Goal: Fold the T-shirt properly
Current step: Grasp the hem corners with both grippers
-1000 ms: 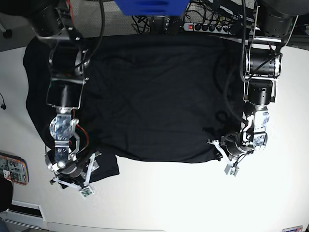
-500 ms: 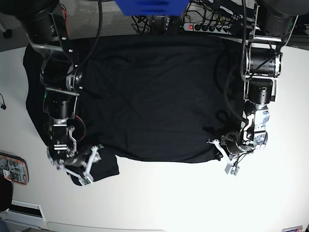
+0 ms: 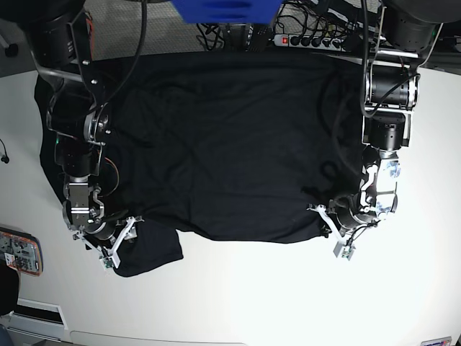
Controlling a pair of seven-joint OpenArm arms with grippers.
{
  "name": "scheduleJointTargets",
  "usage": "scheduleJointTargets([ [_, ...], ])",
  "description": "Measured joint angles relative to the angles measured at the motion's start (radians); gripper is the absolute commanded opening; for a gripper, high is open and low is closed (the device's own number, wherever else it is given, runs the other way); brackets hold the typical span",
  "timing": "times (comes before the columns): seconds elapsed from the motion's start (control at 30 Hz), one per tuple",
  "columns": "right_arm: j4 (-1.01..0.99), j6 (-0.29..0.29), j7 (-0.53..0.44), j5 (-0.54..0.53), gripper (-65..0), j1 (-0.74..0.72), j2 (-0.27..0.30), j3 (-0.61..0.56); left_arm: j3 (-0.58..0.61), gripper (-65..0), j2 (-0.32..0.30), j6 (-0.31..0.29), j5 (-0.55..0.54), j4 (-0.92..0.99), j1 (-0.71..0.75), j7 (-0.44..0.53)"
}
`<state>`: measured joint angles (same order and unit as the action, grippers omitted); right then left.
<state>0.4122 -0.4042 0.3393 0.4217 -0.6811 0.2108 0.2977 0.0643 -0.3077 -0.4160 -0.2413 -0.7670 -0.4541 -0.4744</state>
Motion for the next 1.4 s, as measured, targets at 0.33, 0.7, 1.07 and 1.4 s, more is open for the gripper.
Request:
scheduleJointTargets([
  [0.33, 0.007, -0.022, 0.003, 0.002, -65.0, 0.005, -0.009, 0.0, 0.0, -65.0, -0.005, 0.0, -0.005, -0.006, 0.013, 0.015],
  [0.7, 0.282, -0.021, 0.134, 0.031, -65.0, 0.113, -0.011, -0.002, -0.146, -65.0, -0.034, -0.034, -0.016, 0.0, 0.023, -0.02],
  [1.07, 0.553, -0.03, 0.18, 0.018, -65.0, 0.114, -0.014, -0.003, -0.143, -65.0, -0.083, -0.03, 0.007, -0.051, 0.032, -0.063],
  [1.4, 0.612, -0.037, 0.173, 0.018, -65.0, 0.234, -0.022, -0.006, -0.139, -65.0, -0.111, -0.018, 0.032, -0.065, 0.011, -0.109],
])
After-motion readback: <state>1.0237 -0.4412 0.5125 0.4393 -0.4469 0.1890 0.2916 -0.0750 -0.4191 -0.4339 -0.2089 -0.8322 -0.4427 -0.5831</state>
